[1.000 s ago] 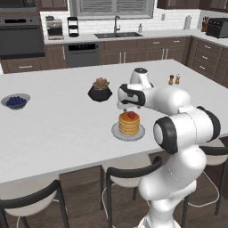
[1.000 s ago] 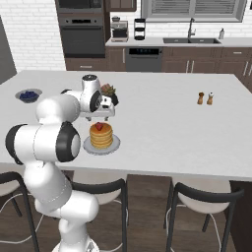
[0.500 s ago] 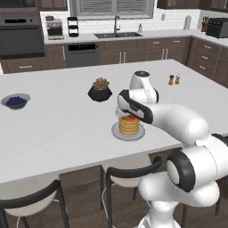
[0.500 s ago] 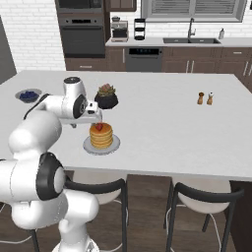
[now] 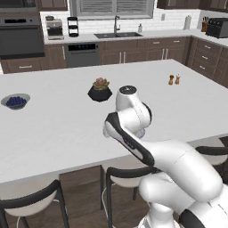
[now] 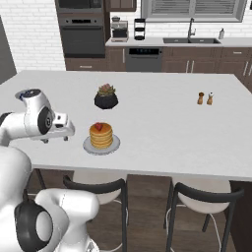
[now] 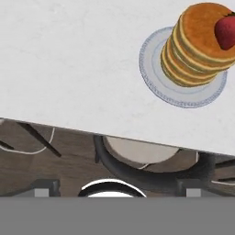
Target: Take the strawberry from the fridge and place it on top of the pancake, located on the dining counter.
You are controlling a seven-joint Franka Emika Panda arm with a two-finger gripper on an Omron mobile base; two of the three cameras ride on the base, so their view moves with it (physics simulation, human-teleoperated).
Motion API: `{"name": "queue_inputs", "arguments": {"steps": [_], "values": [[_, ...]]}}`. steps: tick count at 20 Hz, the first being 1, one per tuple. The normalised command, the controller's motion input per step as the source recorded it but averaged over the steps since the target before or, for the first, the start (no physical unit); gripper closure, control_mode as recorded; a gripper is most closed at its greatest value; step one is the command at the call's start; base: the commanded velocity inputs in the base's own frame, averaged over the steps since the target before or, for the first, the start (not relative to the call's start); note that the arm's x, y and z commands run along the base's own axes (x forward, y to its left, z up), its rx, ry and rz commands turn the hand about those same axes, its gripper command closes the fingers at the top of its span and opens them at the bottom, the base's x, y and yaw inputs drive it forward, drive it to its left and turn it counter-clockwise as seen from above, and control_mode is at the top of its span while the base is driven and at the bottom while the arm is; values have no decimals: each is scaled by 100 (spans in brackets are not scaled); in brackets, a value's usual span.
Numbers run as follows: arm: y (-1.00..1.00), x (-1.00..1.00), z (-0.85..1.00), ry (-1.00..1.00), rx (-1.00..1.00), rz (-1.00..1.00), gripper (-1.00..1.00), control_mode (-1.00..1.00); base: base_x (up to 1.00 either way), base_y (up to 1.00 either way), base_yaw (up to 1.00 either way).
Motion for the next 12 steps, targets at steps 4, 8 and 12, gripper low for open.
{"name": "queue_inputs", "arguments": {"steps": [4, 8, 12], "values": [[45, -100, -1, -1, -14, 0, -100, -100, 0, 0, 0], [3, -100, -33, 0, -7, 10, -100, -100, 0, 0, 0], [20, -71, -42, 0, -15, 9, -100, -100, 0, 0, 0]]}}
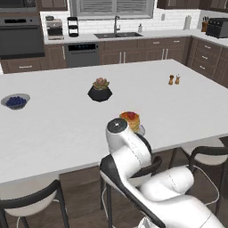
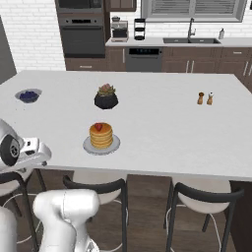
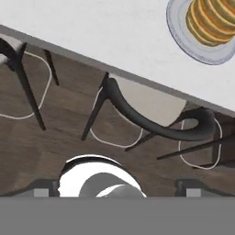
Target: Take the strawberry from the fridge and place it on top of the pancake, located on the dining counter.
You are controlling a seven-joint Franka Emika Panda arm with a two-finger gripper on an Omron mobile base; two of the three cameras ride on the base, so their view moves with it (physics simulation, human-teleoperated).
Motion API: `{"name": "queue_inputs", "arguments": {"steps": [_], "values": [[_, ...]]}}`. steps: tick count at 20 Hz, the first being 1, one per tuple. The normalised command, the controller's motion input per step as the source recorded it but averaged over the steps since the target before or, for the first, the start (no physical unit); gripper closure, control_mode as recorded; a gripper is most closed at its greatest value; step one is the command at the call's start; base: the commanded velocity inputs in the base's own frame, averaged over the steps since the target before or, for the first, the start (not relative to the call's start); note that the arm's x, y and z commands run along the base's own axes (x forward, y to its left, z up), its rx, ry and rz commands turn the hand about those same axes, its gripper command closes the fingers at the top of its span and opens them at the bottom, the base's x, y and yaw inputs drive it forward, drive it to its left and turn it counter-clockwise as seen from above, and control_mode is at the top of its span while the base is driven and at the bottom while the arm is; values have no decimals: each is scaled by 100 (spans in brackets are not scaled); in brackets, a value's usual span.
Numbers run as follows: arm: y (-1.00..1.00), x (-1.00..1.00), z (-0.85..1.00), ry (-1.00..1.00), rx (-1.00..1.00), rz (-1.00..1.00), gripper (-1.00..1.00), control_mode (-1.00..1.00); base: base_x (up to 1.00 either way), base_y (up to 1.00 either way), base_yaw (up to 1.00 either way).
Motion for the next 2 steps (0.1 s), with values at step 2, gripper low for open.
{"name": "queue_inputs", "arguments": {"steps": [2], "values": [[23, -20, -24, 0, -13, 5, -100, -100, 0, 0, 0]]}}
